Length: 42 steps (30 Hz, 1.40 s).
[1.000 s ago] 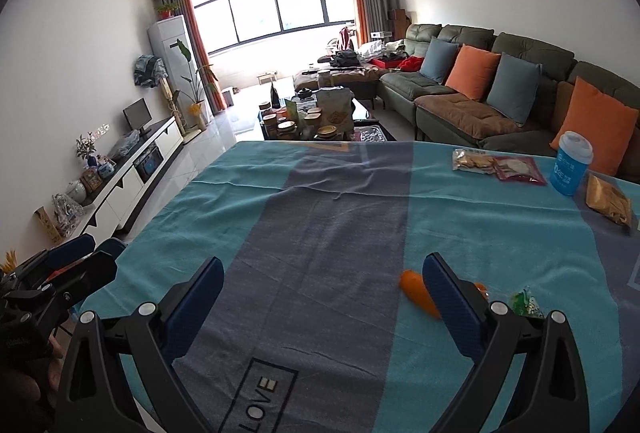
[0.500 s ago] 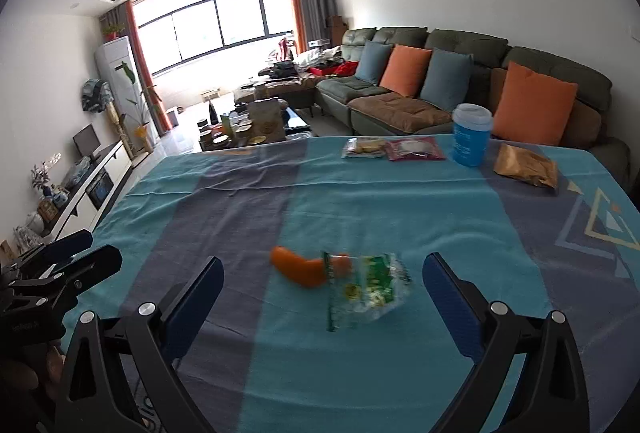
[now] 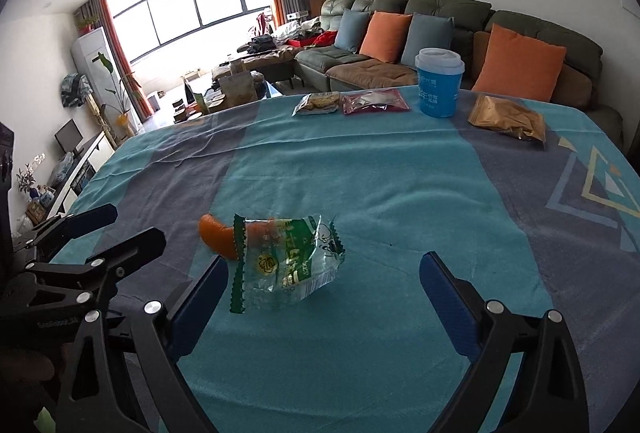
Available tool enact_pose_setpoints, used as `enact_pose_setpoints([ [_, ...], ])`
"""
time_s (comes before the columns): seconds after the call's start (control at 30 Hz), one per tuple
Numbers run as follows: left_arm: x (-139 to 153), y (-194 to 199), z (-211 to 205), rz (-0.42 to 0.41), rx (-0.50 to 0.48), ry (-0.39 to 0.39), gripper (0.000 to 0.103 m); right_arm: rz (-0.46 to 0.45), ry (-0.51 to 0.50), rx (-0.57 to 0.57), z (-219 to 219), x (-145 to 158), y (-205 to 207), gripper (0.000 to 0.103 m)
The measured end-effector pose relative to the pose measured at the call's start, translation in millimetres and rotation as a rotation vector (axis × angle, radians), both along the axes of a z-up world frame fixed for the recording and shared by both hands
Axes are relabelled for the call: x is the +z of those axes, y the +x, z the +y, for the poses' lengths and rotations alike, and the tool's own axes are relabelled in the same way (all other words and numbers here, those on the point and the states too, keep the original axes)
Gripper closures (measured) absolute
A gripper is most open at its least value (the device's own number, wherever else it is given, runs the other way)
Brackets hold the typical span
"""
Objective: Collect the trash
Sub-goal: 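Grasp the clear green-printed wrapper with the right tool, then grasp the orange peel with the left tool while the right holds the wrapper, then carry the orange peel and clear wrapper off the table toward the teal bin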
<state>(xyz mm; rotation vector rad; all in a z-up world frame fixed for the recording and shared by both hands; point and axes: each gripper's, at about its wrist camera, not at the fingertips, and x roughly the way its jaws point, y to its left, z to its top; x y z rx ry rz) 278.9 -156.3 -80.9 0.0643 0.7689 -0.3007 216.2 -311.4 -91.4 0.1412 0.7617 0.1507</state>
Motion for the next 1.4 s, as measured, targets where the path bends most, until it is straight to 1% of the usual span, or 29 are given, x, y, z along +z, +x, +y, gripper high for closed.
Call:
enact_pose_setpoints([
  [0.17,-11,19,1,0.041,0.023,0.035,0.006,0.048,-0.023,0.049,10,-7,18,0.010],
  [0.23,-15,26,2,0.064,0.024,0.036,0.006,0.066,-0.028,0.058,12,-11,23,0.015],
  [0.27,-17,29,3,0.075,0.028,0.032,0.006,0.080,-0.026,0.061,11,-13,26,0.020],
  [0.3,-17,30,4,0.082,0.022,0.020,0.006,0.087,-0.028,0.062,11,-14,27,0.031],
  [0.33,-17,32,2,0.087,0.007,0.006,0.006,0.090,-0.033,0.054,10,-14,28,0.035],
  [0.37,-18,33,-1,0.083,-0.002,0.010,0.006,0.093,-0.030,0.049,9,-15,28,0.041],
  [0.43,-19,34,-7,0.083,-0.020,0.010,0.006,0.093,-0.022,0.047,5,-15,28,0.048],
  [0.47,-20,35,-11,0.088,-0.031,0.005,0.006,0.092,-0.021,0.039,2,-15,26,0.055],
  [0.63,-23,38,-37,0.105,-0.093,0.007,0.006,0.089,0.021,0.021,-15,-15,23,0.062],
  [0.7,-24,38,-46,0.109,-0.111,0.011,0.006,0.083,0.037,0.016,-21,-13,21,0.068],
  [0.77,-27,40,-55,0.124,-0.121,0.025,0.006,0.078,0.044,0.009,-26,-12,19,0.071],
  [0.8,-28,41,-57,0.134,-0.124,0.023,0.007,0.076,0.050,0.005,-28,-12,18,0.072],
  [0.87,-30,44,-59,0.144,-0.115,0.024,0.011,0.078,0.054,0.004,-30,-12,17,0.072],
  [0.97,-30,46,-60,0.134,-0.093,0.035,0.027,0.074,0.059,0.007,-30,-12,15,0.073],
  [1.0,-29,46,-58,0.130,-0.085,0.035,0.040,0.073,0.061,0.006,-30,-12,15,0.073],
  [1.03,-28,47,-56,0.126,-0.073,0.035,0.049,0.072,0.065,0.008,-30,-12,15,0.073],
  [1.07,-28,47,-54,0.125,-0.068,0.030,0.051,0.072,0.069,0.009,-30,-12,14,0.073],
  [1.13,-27,46,-50,0.123,-0.064,0.018,0.062,0.070,0.070,0.011,-29,-11,13,0.074],
  [1.17,-26,46,-47,0.124,-0.059,0.007,0.064,0.067,0.071,0.013,-29,-10,12,0.074],
  [1.23,-26,45,-43,0.127,-0.051,-0.010,0.071,0.061,0.071,0.015,-27,-8,11,0.075],
  [1.4,-22,38,-32,0.129,-0.035,-0.040,0.075,0.045,0.069,0.030,-20,-3,7,0.079],
])
